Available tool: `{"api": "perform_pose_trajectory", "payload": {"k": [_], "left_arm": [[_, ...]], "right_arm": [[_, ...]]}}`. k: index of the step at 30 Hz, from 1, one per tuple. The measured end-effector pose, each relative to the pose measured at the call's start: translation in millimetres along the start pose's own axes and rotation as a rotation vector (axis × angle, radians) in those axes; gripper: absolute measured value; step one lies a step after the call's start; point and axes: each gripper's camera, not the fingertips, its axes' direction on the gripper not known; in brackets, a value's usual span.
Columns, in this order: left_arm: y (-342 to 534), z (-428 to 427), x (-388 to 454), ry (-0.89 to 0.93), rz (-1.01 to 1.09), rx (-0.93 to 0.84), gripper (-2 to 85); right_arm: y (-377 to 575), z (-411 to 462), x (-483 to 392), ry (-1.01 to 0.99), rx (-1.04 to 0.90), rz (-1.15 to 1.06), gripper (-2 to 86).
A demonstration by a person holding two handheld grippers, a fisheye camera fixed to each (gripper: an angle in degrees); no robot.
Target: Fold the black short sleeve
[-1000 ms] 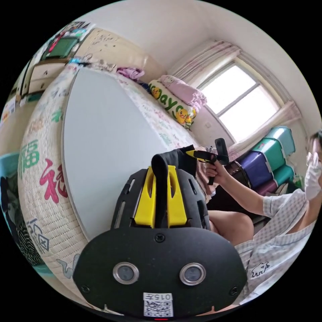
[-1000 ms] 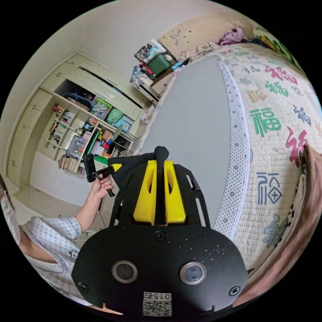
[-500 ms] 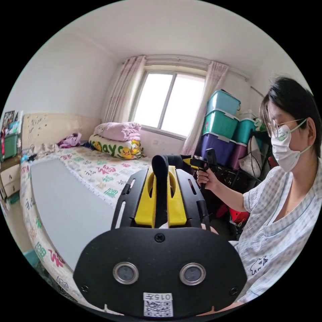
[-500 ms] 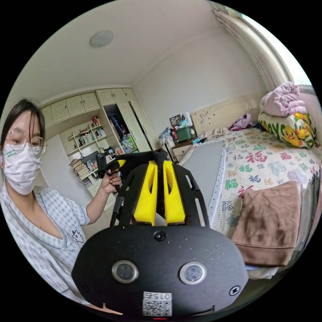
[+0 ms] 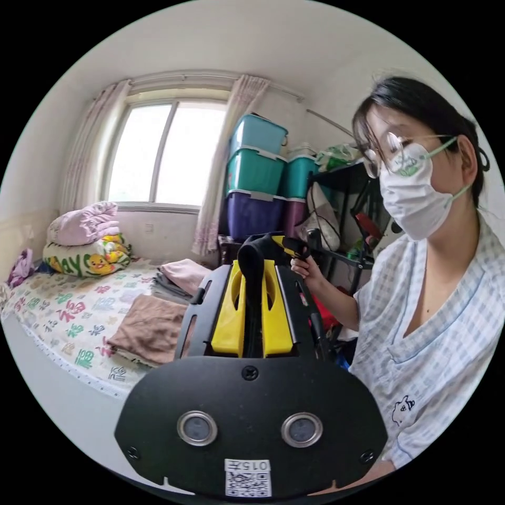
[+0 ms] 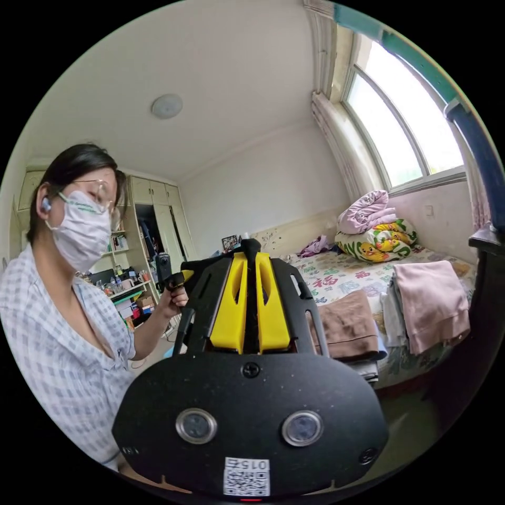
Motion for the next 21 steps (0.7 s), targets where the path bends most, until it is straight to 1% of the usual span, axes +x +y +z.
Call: {"api": "perform_pose_trajectory", "payload": {"k": [2,5,8,12,21], "left_arm": [[-13,17,18,0.072,0.017,-0.022,4.5],[-29,35,32,0.126,0.018,-0.058,4.5],[-43,46,36,0.165,-0.009,-0.061,4.5],[-61,53,36,0.207,-0.039,-0.050,4.5],[-117,54,36,0.198,-0.044,-0.035,4.7]], "right_arm": [[11,-36,-7,0.043,0.021,-0.003,0.7],[19,-66,-13,0.118,0.022,0.003,0.7],[28,-86,-14,0.132,0.071,0.024,0.7],[33,-97,-10,0.133,0.097,0.029,0.6],[29,-98,3,0.126,0.098,0.028,0.8]]}}
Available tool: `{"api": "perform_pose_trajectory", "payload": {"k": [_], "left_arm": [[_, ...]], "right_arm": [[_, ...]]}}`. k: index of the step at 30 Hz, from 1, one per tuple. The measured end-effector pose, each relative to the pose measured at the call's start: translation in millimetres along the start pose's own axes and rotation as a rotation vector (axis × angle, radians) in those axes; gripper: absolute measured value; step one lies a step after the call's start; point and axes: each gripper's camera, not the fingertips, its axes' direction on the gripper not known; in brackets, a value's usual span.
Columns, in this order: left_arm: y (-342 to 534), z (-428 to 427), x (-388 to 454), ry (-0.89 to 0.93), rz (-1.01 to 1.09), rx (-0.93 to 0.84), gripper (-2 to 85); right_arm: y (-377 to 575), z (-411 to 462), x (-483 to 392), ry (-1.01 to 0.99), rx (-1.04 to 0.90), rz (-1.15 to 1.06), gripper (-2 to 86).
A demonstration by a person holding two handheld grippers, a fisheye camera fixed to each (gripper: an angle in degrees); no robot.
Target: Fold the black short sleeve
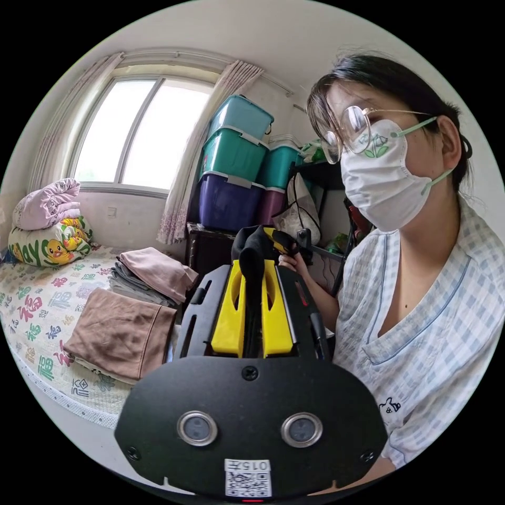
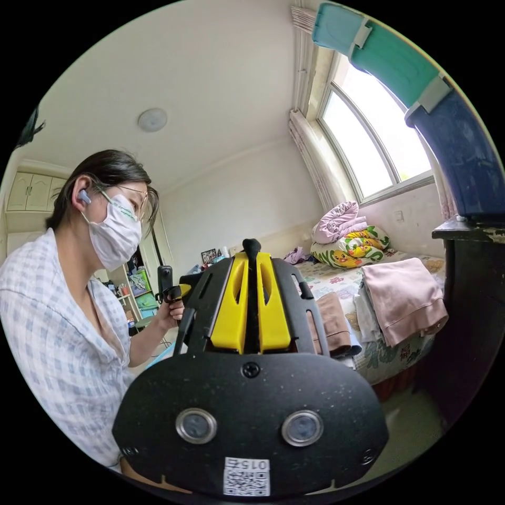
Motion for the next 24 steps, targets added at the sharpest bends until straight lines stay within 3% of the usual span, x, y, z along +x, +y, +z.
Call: {"api": "perform_pose_trajectory", "payload": {"k": [15,24], "left_arm": [[-106,17,-17,0.011,-0.013,0.018,4.4],[-202,100,-71,0.102,-0.074,0.028,4.5]], "right_arm": [[-5,30,25,0.008,0.047,0.051,0.9],[-51,47,59,0.247,0.011,0.069,1.0]]}}
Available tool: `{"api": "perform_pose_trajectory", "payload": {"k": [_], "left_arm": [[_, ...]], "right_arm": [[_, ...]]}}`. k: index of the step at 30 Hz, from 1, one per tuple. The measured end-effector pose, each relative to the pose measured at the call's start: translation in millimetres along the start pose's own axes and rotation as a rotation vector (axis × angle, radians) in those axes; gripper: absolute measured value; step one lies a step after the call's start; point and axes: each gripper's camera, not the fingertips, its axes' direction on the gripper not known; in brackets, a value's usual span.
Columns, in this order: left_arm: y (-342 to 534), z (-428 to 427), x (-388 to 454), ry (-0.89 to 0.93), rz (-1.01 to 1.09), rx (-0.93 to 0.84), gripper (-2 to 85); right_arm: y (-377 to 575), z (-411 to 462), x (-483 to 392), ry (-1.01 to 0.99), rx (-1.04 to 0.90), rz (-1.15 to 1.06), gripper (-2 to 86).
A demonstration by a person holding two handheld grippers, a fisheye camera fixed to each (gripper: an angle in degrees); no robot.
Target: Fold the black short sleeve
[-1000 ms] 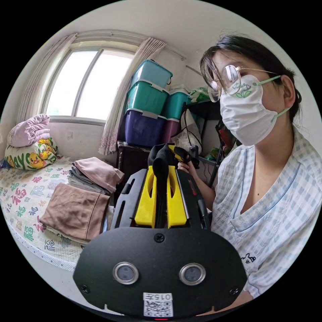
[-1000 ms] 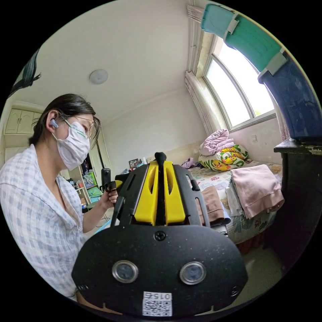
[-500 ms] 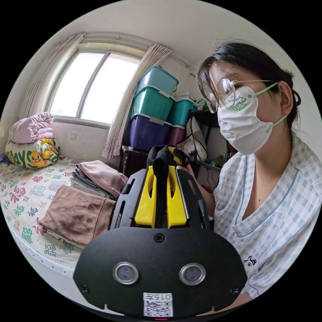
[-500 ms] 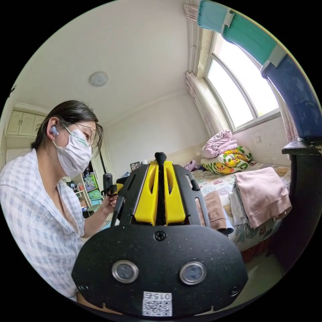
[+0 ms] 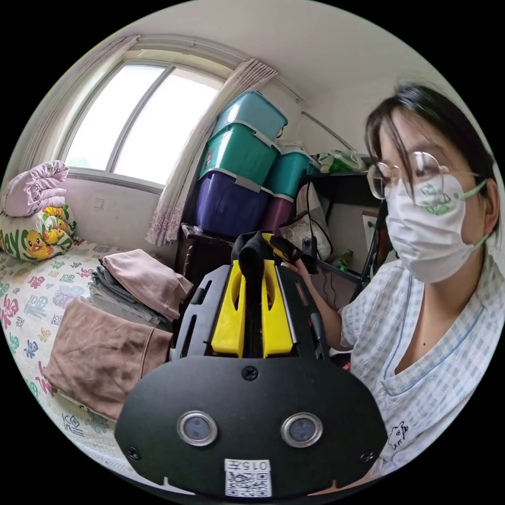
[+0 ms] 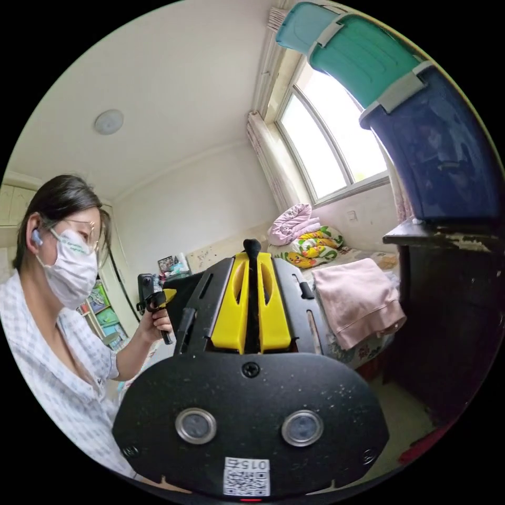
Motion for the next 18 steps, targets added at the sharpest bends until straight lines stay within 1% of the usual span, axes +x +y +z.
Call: {"api": "perform_pose_trajectory", "payload": {"k": [3,4,5,6,8,9,10,11,12,13,14,16,18], "left_arm": [[-47,34,-43,0.023,-0.029,0.026,4.5],[-71,48,-65,0.013,-0.029,0.031,4.5],[-98,61,-91,-0.037,-0.026,0.040,4.6],[-113,68,-106,-0.078,-0.030,0.048,4.6],[-167,101,-178,-0.309,-0.086,0.075,5.3],[-177,109,-198,-0.365,-0.110,0.067,5.7],[-191,125,-230,-0.497,-0.147,0.022,6.4],[-194,131,-255,-0.581,-0.215,0.005,6.9],[-192,130,-263,-0.583,-0.242,0.011,7.2],[-183,122,-269,-0.535,-0.239,0.048,6.9],[-169,112,-266,-0.518,-0.200,0.071,6.6],[-143,96,-258,-0.561,-0.157,0.040,6.2],[-109,76,-253,-0.571,-0.150,-0.014,6.1]], "right_arm": [[-43,31,14,0.120,-0.037,-0.044,1.3],[-67,54,19,0.191,-0.077,-0.072,1.5],[-96,85,25,0.283,-0.126,-0.110,1.8],[-111,104,30,0.328,-0.147,-0.133,2.1],[-168,201,64,0.513,-0.234,-0.189,4.2],[-178,227,76,0.563,-0.268,-0.181,5.0],[-191,273,101,0.688,-0.367,-0.117,5.2],[-194,307,119,0.799,-0.464,-0.031,5.3],[-193,317,122,0.829,-0.462,-0.001,5.3],[-186,326,116,0.785,-0.382,0.017,5.4],[-171,334,104,0.645,-0.341,-0.034,5.6],[-138,349,87,0.489,-0.376,-0.125,5.8],[-96,360,72,0.398,-0.442,-0.187,6.0]]}}
